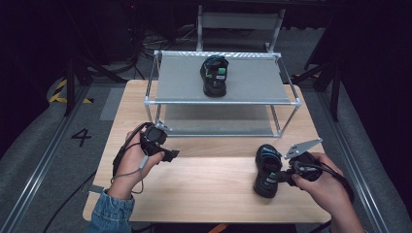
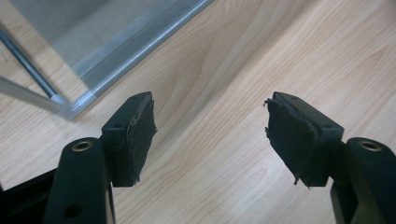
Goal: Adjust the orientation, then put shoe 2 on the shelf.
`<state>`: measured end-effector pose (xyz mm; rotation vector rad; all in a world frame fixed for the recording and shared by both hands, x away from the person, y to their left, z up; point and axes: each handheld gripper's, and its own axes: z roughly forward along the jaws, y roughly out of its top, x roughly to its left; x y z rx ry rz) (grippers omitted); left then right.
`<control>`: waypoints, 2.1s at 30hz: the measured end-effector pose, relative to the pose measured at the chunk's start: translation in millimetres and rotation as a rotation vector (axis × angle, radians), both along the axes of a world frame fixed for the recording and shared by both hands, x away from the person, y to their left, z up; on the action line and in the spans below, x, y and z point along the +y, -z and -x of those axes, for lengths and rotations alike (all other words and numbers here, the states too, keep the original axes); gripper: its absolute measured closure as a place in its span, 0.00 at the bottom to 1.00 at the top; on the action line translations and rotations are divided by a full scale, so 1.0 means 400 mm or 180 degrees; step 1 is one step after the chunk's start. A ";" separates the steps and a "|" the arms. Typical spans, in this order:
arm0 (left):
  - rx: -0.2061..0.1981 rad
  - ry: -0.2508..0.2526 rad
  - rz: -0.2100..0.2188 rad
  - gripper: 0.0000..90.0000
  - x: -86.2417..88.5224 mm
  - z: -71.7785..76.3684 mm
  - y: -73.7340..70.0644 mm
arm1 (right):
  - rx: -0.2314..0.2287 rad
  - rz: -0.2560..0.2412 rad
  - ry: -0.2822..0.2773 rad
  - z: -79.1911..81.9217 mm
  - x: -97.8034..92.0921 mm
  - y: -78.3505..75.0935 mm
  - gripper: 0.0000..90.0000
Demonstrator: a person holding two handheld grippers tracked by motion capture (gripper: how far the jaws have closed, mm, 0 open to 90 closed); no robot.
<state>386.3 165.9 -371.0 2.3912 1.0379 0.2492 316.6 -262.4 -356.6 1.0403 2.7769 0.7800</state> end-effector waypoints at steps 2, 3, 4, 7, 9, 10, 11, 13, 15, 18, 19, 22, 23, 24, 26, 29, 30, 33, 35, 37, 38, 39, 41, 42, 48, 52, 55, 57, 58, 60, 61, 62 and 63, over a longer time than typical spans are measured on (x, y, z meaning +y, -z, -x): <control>0.0017 -0.0042 -0.0016 0.36 0.008 -0.001 0.003 | 0.0015 -0.0002 0.0062 0.009 -0.024 -0.004 0.96; 0.0023 -0.0046 -0.0008 0.37 0.012 -0.003 0.005 | 0.0032 0.0005 0.0090 0.012 -0.035 -0.005 0.96; 0.0041 -0.0054 -0.0006 0.37 0.016 -0.004 0.006 | 0.0048 0.0001 0.0125 0.015 -0.047 -0.007 0.96; 0.0059 -0.0091 -0.0010 0.37 0.026 -0.006 0.012 | 0.0132 0.0014 0.0156 0.017 -0.066 -0.004 0.96; 0.0075 -0.0116 0.0004 0.37 0.033 -0.008 0.017 | 0.0183 -0.0062 0.0139 0.018 -0.068 -0.003 0.94; 0.0079 -0.0127 0.0001 0.37 0.036 -0.009 0.018 | 0.0208 -0.0165 0.0126 0.019 -0.069 -0.005 0.91; 0.0079 -0.0127 0.0001 0.37 0.036 -0.009 0.018 | 0.0208 -0.0165 0.0126 0.019 -0.069 -0.005 0.91; 0.0089 -0.0167 -0.0011 0.36 0.044 -0.011 0.022 | 0.0071 -0.0361 0.0247 0.021 -0.079 -0.011 0.72; 0.0101 -0.0195 -0.0011 0.36 0.053 -0.013 0.025 | -0.0012 -0.0424 0.0314 0.019 -0.085 -0.013 0.68; 0.0107 -0.0249 -0.0017 0.36 0.065 -0.012 0.030 | -0.0293 -0.0365 0.0425 0.007 -0.096 -0.009 0.51; 0.0095 -0.0260 -0.0030 0.36 0.068 -0.012 0.030 | -0.0355 -0.0269 0.0455 -0.003 -0.098 -0.002 0.49; 0.0105 -0.0302 -0.0027 0.35 0.077 -0.010 0.034 | -0.0426 -0.0189 0.0412 -0.022 -0.096 0.019 0.44; 0.0108 -0.0312 -0.0024 0.35 0.080 -0.009 0.036 | -0.0405 -0.0133 0.0405 -0.028 -0.094 0.025 0.44; 0.0118 -0.0324 -0.0037 0.35 0.084 -0.007 0.039 | -0.0410 -0.0086 0.0397 -0.034 -0.092 0.033 0.44; 0.0143 -0.0336 -0.0059 0.35 0.091 -0.005 0.043 | -0.0398 -0.0020 0.0421 -0.047 -0.086 0.045 0.43; 0.0162 -0.0382 -0.0065 0.35 0.101 -0.001 0.048 | -0.0386 0.0024 0.0401 -0.060 -0.079 0.057 0.41; 0.0160 -0.0388 -0.0064 0.35 0.103 0.000 0.050 | -0.0360 0.0045 0.0403 -0.068 -0.074 0.067 0.41; 0.0204 -0.0417 -0.0073 0.35 0.114 0.006 0.058 | -0.0388 0.0152 0.0379 -0.087 -0.063 0.087 0.41; 0.0204 -0.0444 -0.0079 0.35 0.119 0.010 0.060 | -0.0412 0.0200 0.0341 -0.097 -0.054 0.096 0.41; 0.0211 -0.0460 -0.0070 0.35 0.125 0.014 0.063 | -0.0417 0.0231 0.0312 -0.106 -0.045 0.105 0.43; 0.0200 -0.0455 -0.0075 0.35 0.128 0.014 0.065 | -0.0417 0.0259 0.0298 -0.109 -0.041 0.109 0.47; 0.0203 -0.0475 -0.0072 0.35 0.131 0.017 0.066 | -0.0394 0.0294 0.0269 -0.112 -0.038 0.111 0.50; 0.0222 -0.0488 -0.0073 0.35 0.139 0.021 0.068 | -0.0363 0.0342 0.0177 -0.119 -0.026 0.119 0.54; 0.0224 -0.0503 -0.0073 0.35 0.143 0.023 0.069 | -0.0412 0.0357 0.0140 -0.121 -0.022 0.119 0.60; 0.0242 -0.0502 -0.0019 0.35 0.164 0.029 0.075 | -0.0324 0.0305 0.0057 -0.129 -0.012 0.113 0.74; 0.0218 -0.0565 0.0034 0.35 0.183 0.038 0.073 | -0.0197 0.0227 -0.0009 -0.135 -0.018 0.094 0.77; 0.0208 -0.0609 0.0065 0.35 0.195 0.043 0.073 | -0.0151 0.0135 -0.0051 -0.136 -0.017 0.075 0.77; 0.0205 -0.0630 0.0068 0.35 0.202 0.045 0.077 | -0.0179 0.0064 -0.0095 -0.136 -0.014 0.057 0.77; 0.0217 -0.0644 0.0068 0.35 0.203 0.046 0.079 | -0.0191 0.0044 -0.0099 -0.137 -0.011 0.046 0.77; 0.0222 -0.0627 0.0072 0.34 0.207 0.047 0.082 | -0.0196 0.0035 -0.0101 -0.137 -0.005 0.024 0.77; 0.0222 -0.0633 0.0078 0.34 0.208 0.048 0.084 | -0.0201 0.0006 -0.0104 -0.138 -0.001 0.008 0.77; 0.0219 -0.0636 0.0066 0.34 0.210 0.048 0.084 | -0.0197 -0.0008 -0.0097 -0.139 0.003 -0.006 0.77; 0.0210 -0.0631 0.0064 0.34 0.211 0.048 0.085 | -0.0191 -0.0017 -0.0102 -0.140 0.006 -0.019 0.77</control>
